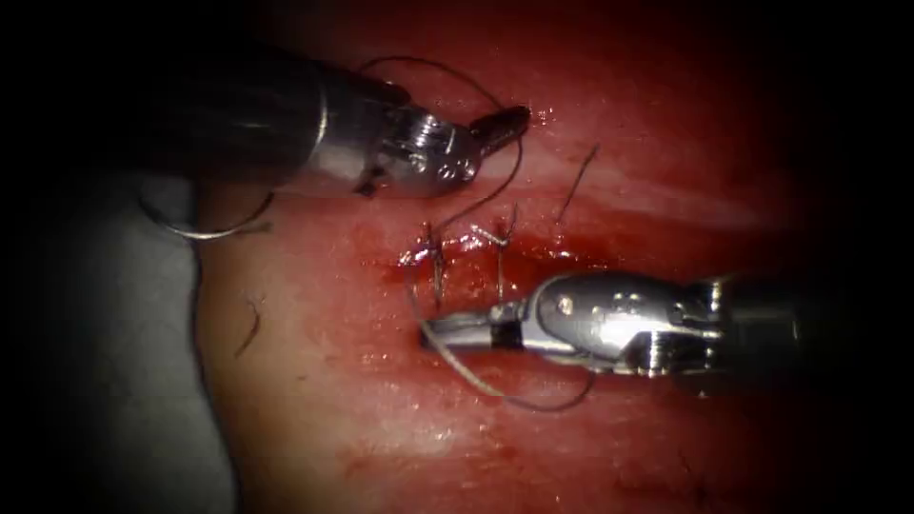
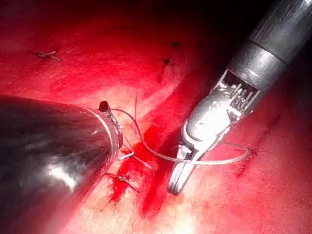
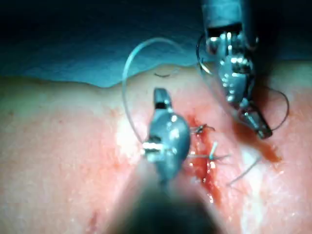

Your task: Wound Closure

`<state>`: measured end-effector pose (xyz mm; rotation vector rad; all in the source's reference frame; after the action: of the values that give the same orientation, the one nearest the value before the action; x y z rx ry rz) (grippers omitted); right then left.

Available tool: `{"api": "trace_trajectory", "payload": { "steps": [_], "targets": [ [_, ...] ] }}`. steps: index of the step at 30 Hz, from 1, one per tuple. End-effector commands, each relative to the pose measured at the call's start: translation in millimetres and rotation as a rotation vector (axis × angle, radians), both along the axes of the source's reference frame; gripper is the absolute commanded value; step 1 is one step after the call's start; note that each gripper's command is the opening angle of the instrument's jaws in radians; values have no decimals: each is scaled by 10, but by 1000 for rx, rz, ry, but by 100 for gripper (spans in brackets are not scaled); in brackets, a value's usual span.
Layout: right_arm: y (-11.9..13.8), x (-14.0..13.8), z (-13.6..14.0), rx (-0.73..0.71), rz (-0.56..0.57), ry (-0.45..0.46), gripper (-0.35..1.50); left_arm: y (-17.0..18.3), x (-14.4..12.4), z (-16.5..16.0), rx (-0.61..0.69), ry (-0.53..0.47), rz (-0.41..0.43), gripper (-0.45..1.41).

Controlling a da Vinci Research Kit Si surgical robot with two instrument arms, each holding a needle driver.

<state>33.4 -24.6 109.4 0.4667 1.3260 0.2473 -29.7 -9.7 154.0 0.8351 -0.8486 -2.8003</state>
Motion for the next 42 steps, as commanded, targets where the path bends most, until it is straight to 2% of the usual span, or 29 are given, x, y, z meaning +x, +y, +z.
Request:
{"api": "trace_trajectory", "payload": {
  "steps": [1, 6, 8, 13, 15, 19, 21, 22, 23, 25, 30, 37, 39, 40, 42],
  "targets": [
    [-13, 16, -1, 8, -14, 25, -35, -3, -6, 11, -13, 6, -42, -45],
    [-17, 22, -11, 11, -31, 45, -27, 6, -7, 16, -32, 19, -78, -45],
    [-22, 29, -19, 12, -46, 58, 5, 11, -11, 19, -28, 24, -92, -45],
    [-25, 40, -29, 19, -75, 90, -28, 13, -23, 24, -28, 38, -115, -45],
    [-25, 42, -29, 24, -75, 90, -27, 14, -24, 25, -28, 39, -117, -45],
    [-25, 50, -28, 27, -73, 98, -6, 15, -25, 26, -31, 45, -125, -45],
    [-25, 51, -29, 33, -71, 124, -6, 16, -24, 28, -33, 46, -128, -45],
    [-24, 52, -29, 33, -68, 135, 0, 17, -23, 29, -34, 47, -128, -45],
    [-22, 54, -32, 53, -47, 179, 37, 17, -22, 32, -34, 46, -133, -45],
    [-19, 55, -36, 64, -25, 226, 74, 16, -21, 35, -37, 49, -132, -45],
    [-9, 56, -60, 102, 8, 340, 94, 10, -15, 51, -44, 50, -141, -45],
    [11, 47, -80, 133, 67, 396, 98, 3, -3, 57, -46, 51, -145, -45],
    [25, 31, -84, 119, 121, 389, 98, -2, 6, 54, -45, 54, -143, -45],
    [39, 15, -85, 101, 171, 367, 96, -10, 19, 49, -44, 58, -141, -45],
    [48, 6, -83, 90, 208, 360, 96, -16, 25, 46, -43, 59, -139, -45]
  ]
}}
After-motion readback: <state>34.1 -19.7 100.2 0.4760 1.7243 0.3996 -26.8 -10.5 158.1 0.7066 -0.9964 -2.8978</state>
